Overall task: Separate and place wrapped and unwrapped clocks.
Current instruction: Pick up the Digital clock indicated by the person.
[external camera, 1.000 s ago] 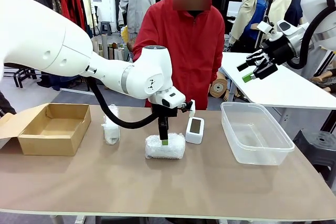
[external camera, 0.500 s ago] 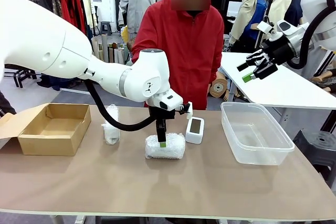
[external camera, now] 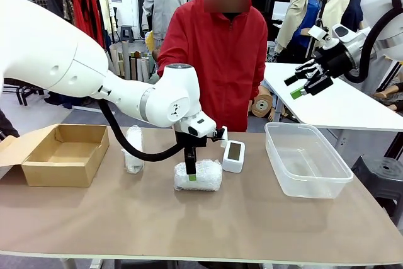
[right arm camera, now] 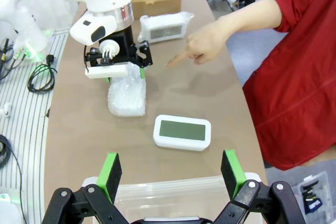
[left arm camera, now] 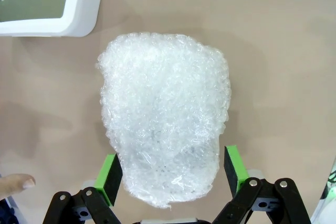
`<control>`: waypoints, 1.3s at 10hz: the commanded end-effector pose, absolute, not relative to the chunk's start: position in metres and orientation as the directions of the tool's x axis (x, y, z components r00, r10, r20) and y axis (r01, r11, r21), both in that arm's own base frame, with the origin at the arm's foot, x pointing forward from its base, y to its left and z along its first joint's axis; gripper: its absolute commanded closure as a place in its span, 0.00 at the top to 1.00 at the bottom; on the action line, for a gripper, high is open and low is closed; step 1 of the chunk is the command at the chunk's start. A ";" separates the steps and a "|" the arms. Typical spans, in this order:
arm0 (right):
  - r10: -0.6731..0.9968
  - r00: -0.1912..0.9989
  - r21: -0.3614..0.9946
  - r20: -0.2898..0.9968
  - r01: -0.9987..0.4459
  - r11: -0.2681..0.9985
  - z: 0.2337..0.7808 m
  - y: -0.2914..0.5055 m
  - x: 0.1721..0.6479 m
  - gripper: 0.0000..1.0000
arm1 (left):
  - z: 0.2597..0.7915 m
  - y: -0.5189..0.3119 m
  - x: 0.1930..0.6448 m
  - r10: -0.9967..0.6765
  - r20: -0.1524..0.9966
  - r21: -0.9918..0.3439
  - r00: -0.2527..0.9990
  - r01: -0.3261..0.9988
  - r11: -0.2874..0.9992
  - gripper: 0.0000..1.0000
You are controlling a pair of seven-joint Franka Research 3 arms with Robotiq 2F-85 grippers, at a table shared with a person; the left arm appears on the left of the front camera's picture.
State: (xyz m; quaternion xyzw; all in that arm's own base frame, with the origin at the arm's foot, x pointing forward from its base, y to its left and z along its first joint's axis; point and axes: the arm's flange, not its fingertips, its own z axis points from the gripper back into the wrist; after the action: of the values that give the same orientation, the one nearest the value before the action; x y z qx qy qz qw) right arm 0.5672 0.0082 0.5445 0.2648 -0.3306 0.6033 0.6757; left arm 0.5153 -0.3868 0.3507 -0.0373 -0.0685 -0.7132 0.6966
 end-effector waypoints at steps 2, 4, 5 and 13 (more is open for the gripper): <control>0.641 0.051 -0.045 0.766 -0.990 0.134 0.545 0.008 0.568 1.00 | 0.349 -0.387 0.516 -0.988 0.151 0.044 -0.024 0.999 -0.017 1.00; 0.641 0.051 -0.045 0.766 -0.990 0.134 0.545 0.008 0.568 1.00 | 0.354 -0.379 0.519 -0.985 0.171 0.000 -0.018 1.000 -0.018 1.00; 0.641 0.051 -0.045 0.766 -0.990 0.134 0.545 0.008 0.568 1.00 | 0.354 -0.375 0.524 -0.983 0.186 -0.008 -0.005 1.000 -0.007 1.00; 0.641 0.051 -0.045 0.766 -0.990 0.134 0.545 0.008 0.568 1.00 | 0.325 -0.371 0.533 -0.978 0.209 -0.048 0.008 0.999 -0.002 1.00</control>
State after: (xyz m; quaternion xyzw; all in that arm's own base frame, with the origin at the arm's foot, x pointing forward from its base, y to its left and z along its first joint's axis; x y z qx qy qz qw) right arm 0.5672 0.0082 0.5445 0.2648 -0.3306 0.6033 0.6758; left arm 0.5311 -0.3712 0.3268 -0.0739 -0.0508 -0.6985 0.7099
